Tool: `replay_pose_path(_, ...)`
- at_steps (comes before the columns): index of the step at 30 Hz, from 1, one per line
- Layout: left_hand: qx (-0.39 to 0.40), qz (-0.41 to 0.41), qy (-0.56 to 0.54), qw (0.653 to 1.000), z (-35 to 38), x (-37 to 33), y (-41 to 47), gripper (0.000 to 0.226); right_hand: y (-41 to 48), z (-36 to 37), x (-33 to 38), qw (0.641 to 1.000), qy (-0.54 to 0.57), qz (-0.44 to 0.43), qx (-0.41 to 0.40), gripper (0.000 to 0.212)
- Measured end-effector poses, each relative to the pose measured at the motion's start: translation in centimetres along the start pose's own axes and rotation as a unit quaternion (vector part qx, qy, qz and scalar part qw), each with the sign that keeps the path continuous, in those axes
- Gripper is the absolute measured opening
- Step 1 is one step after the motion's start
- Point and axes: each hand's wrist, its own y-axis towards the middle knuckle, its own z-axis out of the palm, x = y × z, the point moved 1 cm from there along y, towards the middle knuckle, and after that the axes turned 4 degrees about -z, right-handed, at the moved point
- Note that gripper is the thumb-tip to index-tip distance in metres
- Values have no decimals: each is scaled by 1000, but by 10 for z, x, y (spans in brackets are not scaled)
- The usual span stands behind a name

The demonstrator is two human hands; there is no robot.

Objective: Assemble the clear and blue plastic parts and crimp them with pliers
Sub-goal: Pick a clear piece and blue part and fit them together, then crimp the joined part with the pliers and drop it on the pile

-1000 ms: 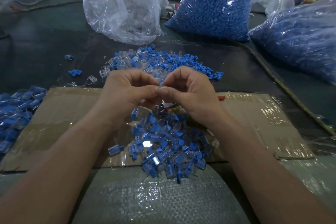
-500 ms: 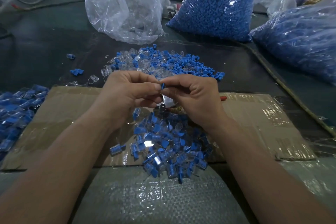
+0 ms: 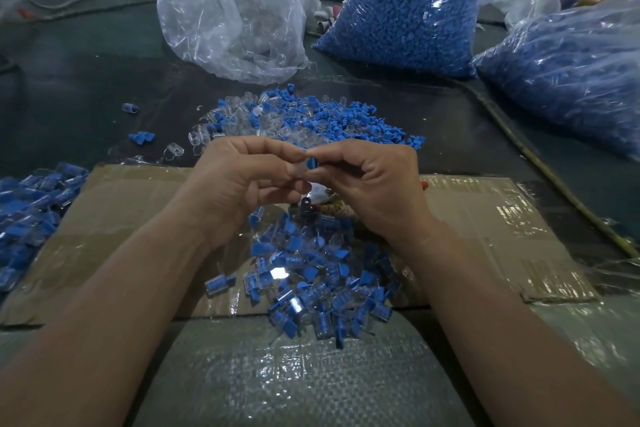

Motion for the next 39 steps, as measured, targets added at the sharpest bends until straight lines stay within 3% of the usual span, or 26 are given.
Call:
replay_pose_path(21,-19,16,72,997,-1,3,1,4,-1,1,0,999,-7,-10,33,25)
replay_pose_path(28,-23,17,77,997,0,3,2,14,0,-1,2,998,-35,-12,55,27)
replay_pose_path(33,-39,20,38,998,-1,2,2,16,4,-19,-4,988,-64,112,90,34)
replay_pose_path(37,-44,16,31,998,-3,3,2,17,5,-40,-18,970,-76,205,103,26)
replay_pose_path(39,-46,15,29,998,-4,3,2,18,5,-49,-24,956,-99,232,152,34)
